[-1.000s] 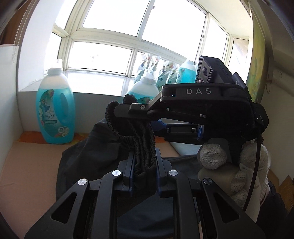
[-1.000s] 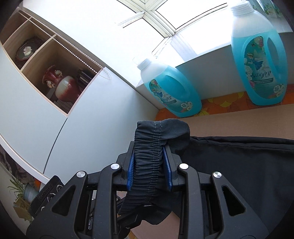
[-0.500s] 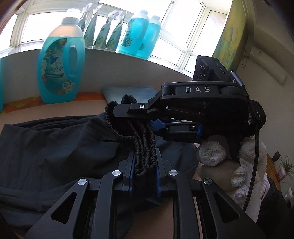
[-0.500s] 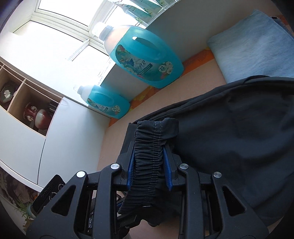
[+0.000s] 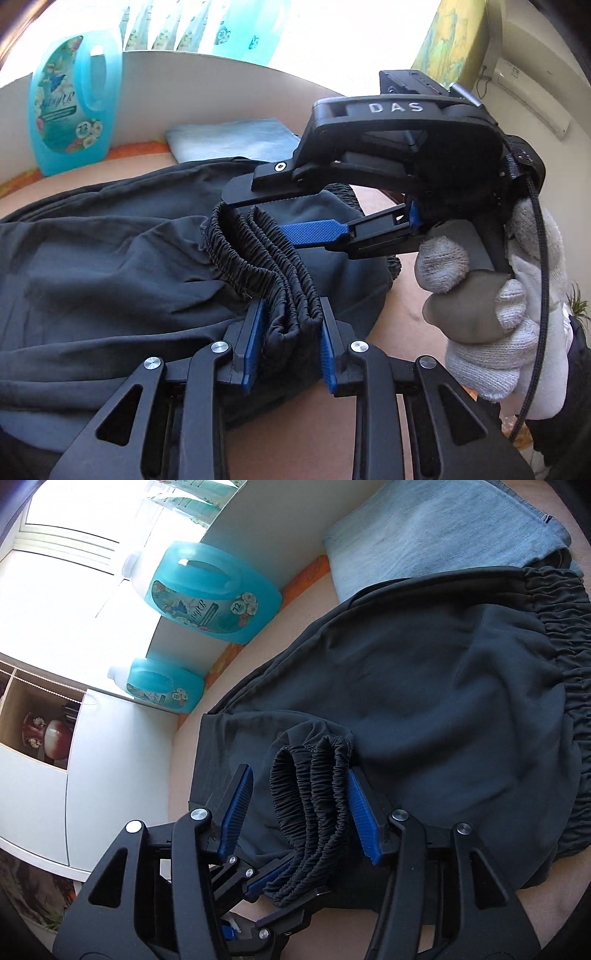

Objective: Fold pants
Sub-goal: 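Lower the waistband onto the pants and open both tools, then pull both open tools back from the folded pants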

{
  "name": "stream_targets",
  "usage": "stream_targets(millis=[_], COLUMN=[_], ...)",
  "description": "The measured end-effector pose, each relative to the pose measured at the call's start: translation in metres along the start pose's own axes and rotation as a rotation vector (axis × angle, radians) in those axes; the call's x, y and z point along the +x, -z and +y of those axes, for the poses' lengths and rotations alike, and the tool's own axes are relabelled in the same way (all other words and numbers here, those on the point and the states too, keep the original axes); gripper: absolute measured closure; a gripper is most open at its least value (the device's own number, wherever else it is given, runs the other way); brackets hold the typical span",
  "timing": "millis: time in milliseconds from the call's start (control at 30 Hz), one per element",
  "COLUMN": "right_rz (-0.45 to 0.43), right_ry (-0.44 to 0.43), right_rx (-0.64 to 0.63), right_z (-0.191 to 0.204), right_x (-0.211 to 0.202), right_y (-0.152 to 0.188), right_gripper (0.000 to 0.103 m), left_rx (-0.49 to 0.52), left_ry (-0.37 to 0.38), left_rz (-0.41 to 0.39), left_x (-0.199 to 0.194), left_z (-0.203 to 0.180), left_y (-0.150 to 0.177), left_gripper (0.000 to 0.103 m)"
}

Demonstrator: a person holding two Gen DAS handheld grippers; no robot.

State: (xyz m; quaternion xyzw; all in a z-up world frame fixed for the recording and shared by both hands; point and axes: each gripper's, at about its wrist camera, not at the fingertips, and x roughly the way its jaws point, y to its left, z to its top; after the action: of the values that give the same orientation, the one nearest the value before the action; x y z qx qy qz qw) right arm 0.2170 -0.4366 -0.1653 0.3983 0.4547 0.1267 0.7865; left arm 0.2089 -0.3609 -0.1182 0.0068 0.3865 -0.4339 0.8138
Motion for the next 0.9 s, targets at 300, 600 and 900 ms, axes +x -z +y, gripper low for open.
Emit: stream_targets(millis=[300, 600, 900], right_rz=[0.043, 0.035, -0.116], right_ry=[0.213, 0.371, 0.522], right_rx=[-0.125, -0.240, -0.425], right_z=[0.014, 0.033, 0.090], right_x=[0.017, 0.031, -0.011], right_y=[0.014, 0.023, -0.009], right_gripper=[0.048, 0.083, 0.086], left_rx=[0.010, -0.120, -0.185], left_ry=[-0.017, -0.383, -0.463], left_rz=[-0.053, -0.164, -0.161], left_x=[-0.095, -0.206, -0.223], left_z=[0.031, 0.159, 0.209], left_y=[0.026, 0.053, 0.056], left_gripper=[0.056, 0.055, 0.055])
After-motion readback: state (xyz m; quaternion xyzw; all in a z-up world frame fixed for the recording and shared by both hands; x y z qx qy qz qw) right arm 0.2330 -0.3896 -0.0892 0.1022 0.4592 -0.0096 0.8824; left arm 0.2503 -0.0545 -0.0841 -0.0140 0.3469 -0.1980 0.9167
